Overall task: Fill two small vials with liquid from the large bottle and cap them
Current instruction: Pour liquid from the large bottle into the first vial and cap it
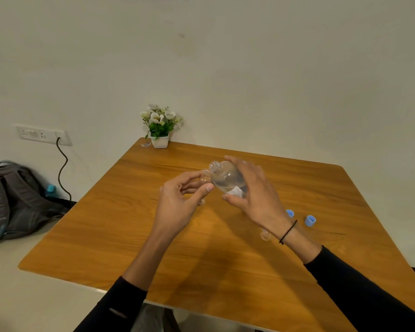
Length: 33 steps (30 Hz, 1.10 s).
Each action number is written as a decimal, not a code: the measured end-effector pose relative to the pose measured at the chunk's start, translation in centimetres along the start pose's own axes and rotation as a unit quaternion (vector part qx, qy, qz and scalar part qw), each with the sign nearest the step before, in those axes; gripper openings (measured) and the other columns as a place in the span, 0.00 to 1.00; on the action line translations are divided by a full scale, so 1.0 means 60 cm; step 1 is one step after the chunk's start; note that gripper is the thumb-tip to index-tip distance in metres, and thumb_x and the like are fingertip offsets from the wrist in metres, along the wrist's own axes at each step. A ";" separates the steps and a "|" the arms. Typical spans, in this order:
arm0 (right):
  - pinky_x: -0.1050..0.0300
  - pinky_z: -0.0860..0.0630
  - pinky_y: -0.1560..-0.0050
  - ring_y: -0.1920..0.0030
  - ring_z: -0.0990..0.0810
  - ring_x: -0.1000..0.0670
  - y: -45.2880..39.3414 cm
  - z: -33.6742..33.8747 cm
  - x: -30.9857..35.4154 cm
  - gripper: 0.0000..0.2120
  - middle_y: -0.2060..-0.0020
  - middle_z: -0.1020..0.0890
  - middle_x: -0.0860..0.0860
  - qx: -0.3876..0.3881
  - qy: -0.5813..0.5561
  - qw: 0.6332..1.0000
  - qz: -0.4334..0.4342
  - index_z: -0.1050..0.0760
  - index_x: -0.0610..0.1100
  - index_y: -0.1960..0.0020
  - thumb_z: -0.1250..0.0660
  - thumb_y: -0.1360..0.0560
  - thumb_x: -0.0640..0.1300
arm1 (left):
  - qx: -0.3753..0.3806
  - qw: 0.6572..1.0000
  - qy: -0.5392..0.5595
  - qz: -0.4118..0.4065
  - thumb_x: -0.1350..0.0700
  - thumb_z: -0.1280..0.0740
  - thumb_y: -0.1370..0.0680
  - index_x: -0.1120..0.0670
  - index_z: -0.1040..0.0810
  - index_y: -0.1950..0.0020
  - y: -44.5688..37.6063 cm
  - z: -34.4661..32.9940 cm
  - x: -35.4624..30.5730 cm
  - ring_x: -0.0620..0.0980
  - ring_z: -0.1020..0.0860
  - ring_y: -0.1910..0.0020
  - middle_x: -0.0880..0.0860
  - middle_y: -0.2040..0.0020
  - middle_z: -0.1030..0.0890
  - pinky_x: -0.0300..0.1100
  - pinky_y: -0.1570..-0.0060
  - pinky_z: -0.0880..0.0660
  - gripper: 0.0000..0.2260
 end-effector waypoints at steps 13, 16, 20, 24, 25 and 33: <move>0.40 0.23 0.42 0.35 0.31 0.52 0.001 0.015 -0.014 0.43 0.32 0.26 0.57 0.012 0.045 0.999 0.004 0.38 0.63 0.22 0.19 0.30 0.54 | -0.006 1.000 -0.009 0.007 0.51 0.22 0.24 0.53 0.15 0.34 0.004 -0.009 0.012 0.48 0.13 0.49 0.49 0.48 0.11 0.51 0.59 0.13 0.19; 0.40 0.23 0.42 0.35 0.30 0.52 0.000 0.016 -0.013 0.43 0.32 0.26 0.57 0.015 0.052 0.999 0.002 0.38 0.63 0.22 0.19 0.30 0.54 | 0.001 1.000 -0.019 0.000 0.51 0.22 0.24 0.52 0.15 0.35 0.003 -0.006 0.009 0.47 0.13 0.49 0.48 0.48 0.11 0.50 0.58 0.13 0.18; 0.40 0.23 0.42 0.35 0.30 0.53 -0.002 0.019 -0.009 0.43 0.32 0.25 0.57 0.017 0.072 0.997 0.006 0.38 0.63 0.22 0.20 0.30 0.54 | 0.002 1.000 -0.023 -0.005 0.49 0.22 0.25 0.52 0.14 0.36 0.003 -0.003 0.006 0.45 0.13 0.49 0.47 0.48 0.11 0.48 0.58 0.13 0.18; 0.41 0.22 0.44 0.36 0.29 0.52 -0.005 0.030 -0.004 0.43 0.33 0.24 0.58 0.018 0.101 0.995 0.017 0.38 0.63 0.22 0.19 0.30 0.54 | -0.004 1.000 -0.023 -0.008 0.49 0.22 0.25 0.52 0.15 0.36 0.004 -0.005 0.006 0.46 0.13 0.50 0.47 0.49 0.11 0.47 0.59 0.13 0.19; 0.42 0.22 0.44 0.37 0.29 0.52 -0.005 0.033 -0.004 0.43 0.34 0.24 0.58 0.019 0.107 0.994 0.020 0.38 0.63 0.22 0.20 0.30 0.54 | -0.005 1.000 -0.023 -0.007 0.50 0.22 0.24 0.52 0.15 0.36 0.004 -0.006 0.007 0.45 0.13 0.51 0.47 0.50 0.11 0.47 0.59 0.13 0.18; 0.45 0.25 0.46 0.36 0.30 0.52 -0.008 0.048 -0.003 0.42 0.34 0.24 0.58 0.027 0.141 0.989 0.024 0.37 0.64 0.22 0.20 0.30 0.54 | -0.003 1.000 -0.020 -0.009 0.50 0.22 0.24 0.51 0.14 0.36 0.004 -0.013 0.009 0.44 0.13 0.50 0.47 0.49 0.11 0.51 0.56 0.13 0.17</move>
Point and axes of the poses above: each hand's wrist, its own y-axis away from the middle knuckle, its own z-axis out of the back of the hand, x = y × z, the point moved 4 cm from there along -y, towards the middle knuckle
